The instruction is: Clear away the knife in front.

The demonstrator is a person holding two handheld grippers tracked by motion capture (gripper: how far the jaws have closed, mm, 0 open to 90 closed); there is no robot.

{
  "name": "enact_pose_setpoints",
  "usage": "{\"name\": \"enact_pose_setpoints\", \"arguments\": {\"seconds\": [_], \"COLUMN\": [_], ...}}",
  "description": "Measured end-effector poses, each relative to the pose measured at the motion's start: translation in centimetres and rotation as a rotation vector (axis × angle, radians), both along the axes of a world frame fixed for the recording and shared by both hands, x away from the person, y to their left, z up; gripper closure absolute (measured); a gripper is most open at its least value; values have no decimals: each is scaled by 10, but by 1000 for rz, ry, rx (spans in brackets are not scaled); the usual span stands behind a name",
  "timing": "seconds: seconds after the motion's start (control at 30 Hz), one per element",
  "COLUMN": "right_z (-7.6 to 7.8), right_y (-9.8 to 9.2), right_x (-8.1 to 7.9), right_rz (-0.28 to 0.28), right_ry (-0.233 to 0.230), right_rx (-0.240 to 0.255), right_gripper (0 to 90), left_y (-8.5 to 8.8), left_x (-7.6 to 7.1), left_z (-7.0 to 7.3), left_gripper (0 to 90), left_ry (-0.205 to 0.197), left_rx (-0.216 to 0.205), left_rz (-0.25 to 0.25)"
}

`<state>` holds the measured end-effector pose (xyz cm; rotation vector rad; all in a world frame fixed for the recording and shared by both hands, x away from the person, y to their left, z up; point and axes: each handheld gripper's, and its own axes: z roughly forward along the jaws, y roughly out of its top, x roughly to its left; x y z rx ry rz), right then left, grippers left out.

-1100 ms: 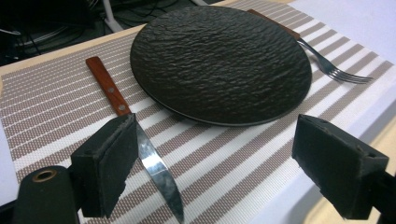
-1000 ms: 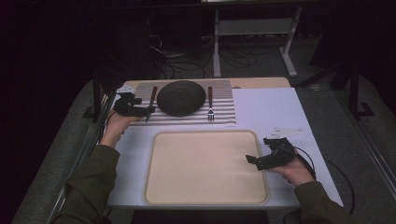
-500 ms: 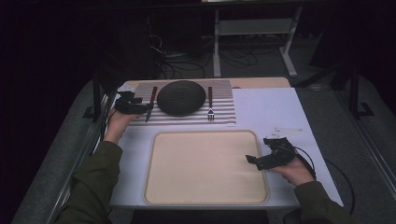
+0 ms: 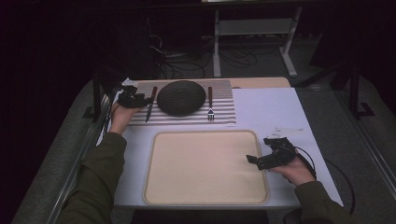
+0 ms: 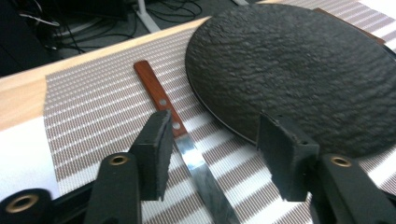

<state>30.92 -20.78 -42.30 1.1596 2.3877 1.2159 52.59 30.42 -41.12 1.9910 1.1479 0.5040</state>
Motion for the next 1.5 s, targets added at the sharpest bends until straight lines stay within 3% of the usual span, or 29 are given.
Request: {"name": "enact_pose_setpoints", "arguments": {"seconds": [0.2,0.27,0.6,0.83,1.27,1.5], "right_z": [0,0,-1,-1,-1,-1], "right_y": [0,0,-1,-1,-1,-2], "right_x": [0,0,1,1,1,1], "right_rz": [3,3,2,4,4,7], "right_ry": [1,1,10,10,11,11], "right_rx": [1,3,11,12,13,16], "right_gripper": [0,0,0,0,0,0], "left_y": [-2,-2,-7,-10,-16,-21], "left_x": [12,16,38,44,47,47], "left_z": [-4,-5,-14,-22,-32,-35], "left_gripper": [553,585,647,681,689,704], "left_ry": [0,18,95,118,133,112], "left_rx": [2,-8,54,60,82,100], "left_rz": [36,50,121,142,150,157]}}
